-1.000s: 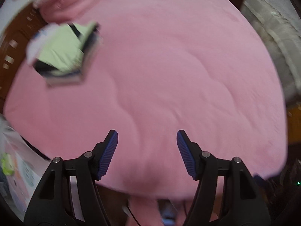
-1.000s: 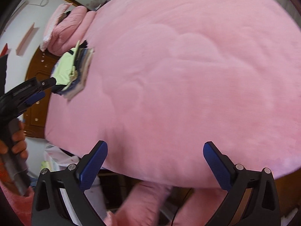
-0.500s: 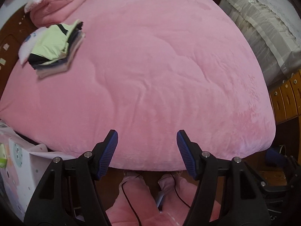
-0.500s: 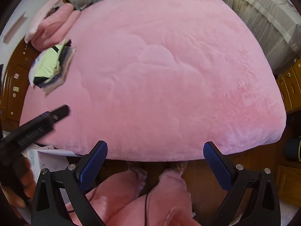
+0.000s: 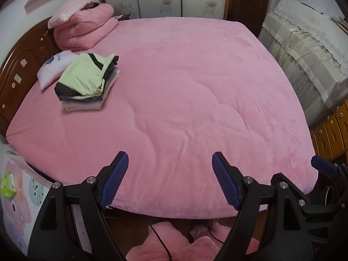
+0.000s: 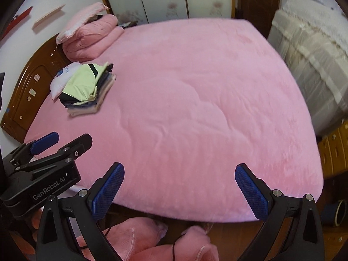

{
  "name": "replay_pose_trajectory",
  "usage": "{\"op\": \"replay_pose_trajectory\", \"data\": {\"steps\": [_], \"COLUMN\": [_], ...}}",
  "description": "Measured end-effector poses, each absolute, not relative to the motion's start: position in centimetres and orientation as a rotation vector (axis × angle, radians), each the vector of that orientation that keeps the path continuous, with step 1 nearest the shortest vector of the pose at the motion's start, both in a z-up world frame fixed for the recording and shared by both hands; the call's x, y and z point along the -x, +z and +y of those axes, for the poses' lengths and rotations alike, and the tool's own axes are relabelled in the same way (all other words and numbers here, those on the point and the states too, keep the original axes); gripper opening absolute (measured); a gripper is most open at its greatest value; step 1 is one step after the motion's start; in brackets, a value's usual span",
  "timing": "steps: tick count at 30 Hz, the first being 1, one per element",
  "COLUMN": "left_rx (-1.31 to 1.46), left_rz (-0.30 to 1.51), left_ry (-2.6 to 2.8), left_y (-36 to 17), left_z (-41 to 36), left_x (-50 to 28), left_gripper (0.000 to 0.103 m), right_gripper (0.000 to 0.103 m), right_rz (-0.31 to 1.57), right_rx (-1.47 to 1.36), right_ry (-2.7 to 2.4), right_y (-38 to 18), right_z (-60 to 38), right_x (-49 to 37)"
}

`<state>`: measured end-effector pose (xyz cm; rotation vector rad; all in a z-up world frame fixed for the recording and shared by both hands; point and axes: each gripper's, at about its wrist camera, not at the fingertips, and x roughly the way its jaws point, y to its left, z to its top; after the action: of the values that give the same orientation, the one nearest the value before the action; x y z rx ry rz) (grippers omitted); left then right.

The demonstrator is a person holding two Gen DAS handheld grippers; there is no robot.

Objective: Fold large clothes

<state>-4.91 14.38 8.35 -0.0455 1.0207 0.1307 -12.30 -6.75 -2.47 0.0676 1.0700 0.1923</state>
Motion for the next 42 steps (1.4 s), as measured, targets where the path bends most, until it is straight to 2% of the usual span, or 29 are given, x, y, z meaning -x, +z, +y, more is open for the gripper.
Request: {"op": "replay_pose_trajectory", "data": {"steps": [9,13,17,19,22,42], "left_rx": [0.077,0.067,0.061,0.066,0.049,0.044], "left_rz": [1.05,1.046,1.064,1.062,1.061,1.077], "left_ry": [0.135,0.126,0.123,0.12,0.13,0.126], "left_y": [6.3,6.0,5.6,5.6,5.7,5.3], "left_z": [15.8,15.2,14.9,15.0,15.0,14.9], "left_x": [5.6,6.2,6.4,6.6,6.7,6.5], "left_gripper": [0.08,0.085,0.094,0.094,0.103,0.102], "right_gripper": [0.103,0.103,0.103,0.103,0.103,0.103], "right_rz": [1.056,1.086,1.107,1.112,1.112,1.126], "right_rx": [-0.072,-0.09,-0.111,-0.123,-0.127,-0.139], "right_ry": [0.181,0.175,0.162,0.156,0.146,0.128], "right_y": [-1.7,-2.8,-3.3,-3.5,-3.4,-4.0], "right_z": [-5.7,-7.5,-8.6,-9.3,-9.9,-10.2], "right_x": [13.4,12.9,13.0,13.0,13.2,13.2]}}
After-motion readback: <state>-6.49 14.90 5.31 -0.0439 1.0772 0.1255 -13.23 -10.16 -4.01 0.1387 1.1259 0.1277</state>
